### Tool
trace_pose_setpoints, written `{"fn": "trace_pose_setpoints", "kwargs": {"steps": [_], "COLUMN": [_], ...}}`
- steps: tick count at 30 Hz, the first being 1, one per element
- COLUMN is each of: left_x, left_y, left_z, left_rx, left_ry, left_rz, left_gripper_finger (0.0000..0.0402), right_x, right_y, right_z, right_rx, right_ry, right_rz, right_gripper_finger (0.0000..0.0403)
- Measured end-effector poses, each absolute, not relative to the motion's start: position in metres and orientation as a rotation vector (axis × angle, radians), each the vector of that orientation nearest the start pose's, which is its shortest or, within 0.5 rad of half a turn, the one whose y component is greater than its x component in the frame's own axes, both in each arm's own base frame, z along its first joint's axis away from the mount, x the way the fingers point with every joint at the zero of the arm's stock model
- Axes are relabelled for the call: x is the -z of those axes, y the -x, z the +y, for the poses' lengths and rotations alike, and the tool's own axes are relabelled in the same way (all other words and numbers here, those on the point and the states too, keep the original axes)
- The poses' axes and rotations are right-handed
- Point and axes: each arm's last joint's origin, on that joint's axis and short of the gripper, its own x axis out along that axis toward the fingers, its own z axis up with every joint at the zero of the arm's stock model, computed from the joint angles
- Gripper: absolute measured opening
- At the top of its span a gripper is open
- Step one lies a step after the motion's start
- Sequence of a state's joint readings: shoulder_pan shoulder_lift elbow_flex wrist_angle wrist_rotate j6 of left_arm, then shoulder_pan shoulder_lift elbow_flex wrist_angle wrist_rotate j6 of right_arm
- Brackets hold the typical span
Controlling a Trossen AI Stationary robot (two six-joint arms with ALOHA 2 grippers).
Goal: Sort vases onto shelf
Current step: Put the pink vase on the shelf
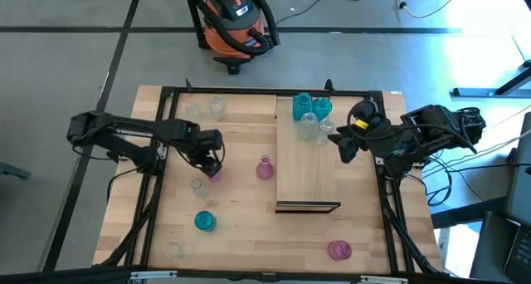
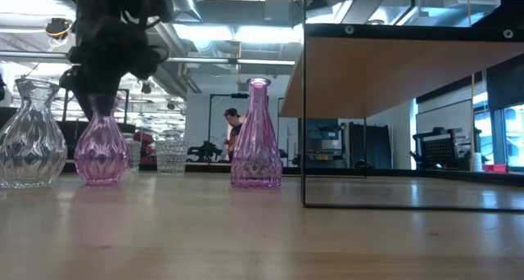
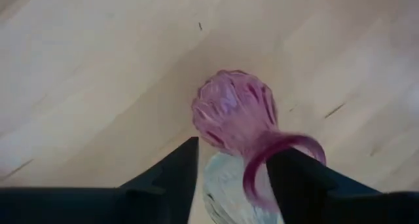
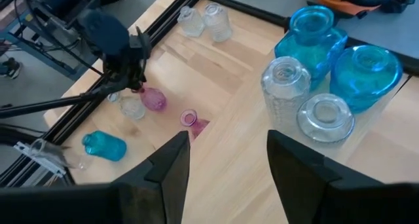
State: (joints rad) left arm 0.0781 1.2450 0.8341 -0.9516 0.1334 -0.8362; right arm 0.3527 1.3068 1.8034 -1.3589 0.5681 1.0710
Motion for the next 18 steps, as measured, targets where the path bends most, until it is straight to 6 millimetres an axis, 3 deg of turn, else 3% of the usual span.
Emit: {"fn": "trace_pose_setpoints", "kwargs": {"steps": [5, 8, 12, 18], "left_x": [-0.219, -0.236, -0.280, -0.372], "left_y": [-0.207, -0.211, -0.221, -0.243], "left_z": [0.007, 0.006, 0.006, 0.003], "left_rx": [-0.483, -0.459, -0.381, -0.235], "left_ry": [0.828, 0.826, 0.820, 0.843], "left_rz": [1.283, 1.235, 1.147, 0.946], "left_gripper_finger": [0.0036, 0.0020, 0.0019, 0.0019], "right_x": [-0.457, -0.457, -0.459, -0.459], "right_y": [-0.191, -0.191, -0.192, -0.193], "right_z": [0.054, 0.054, 0.055, 0.056], "right_rx": [0.558, 0.552, 0.527, 0.491], "right_ry": [-0.638, -0.630, -0.595, -0.552], "right_rz": [0.590, 0.594, 0.591, 0.602], "right_gripper_finger": [0.0184, 0.0184, 0.0184, 0.0184]}}
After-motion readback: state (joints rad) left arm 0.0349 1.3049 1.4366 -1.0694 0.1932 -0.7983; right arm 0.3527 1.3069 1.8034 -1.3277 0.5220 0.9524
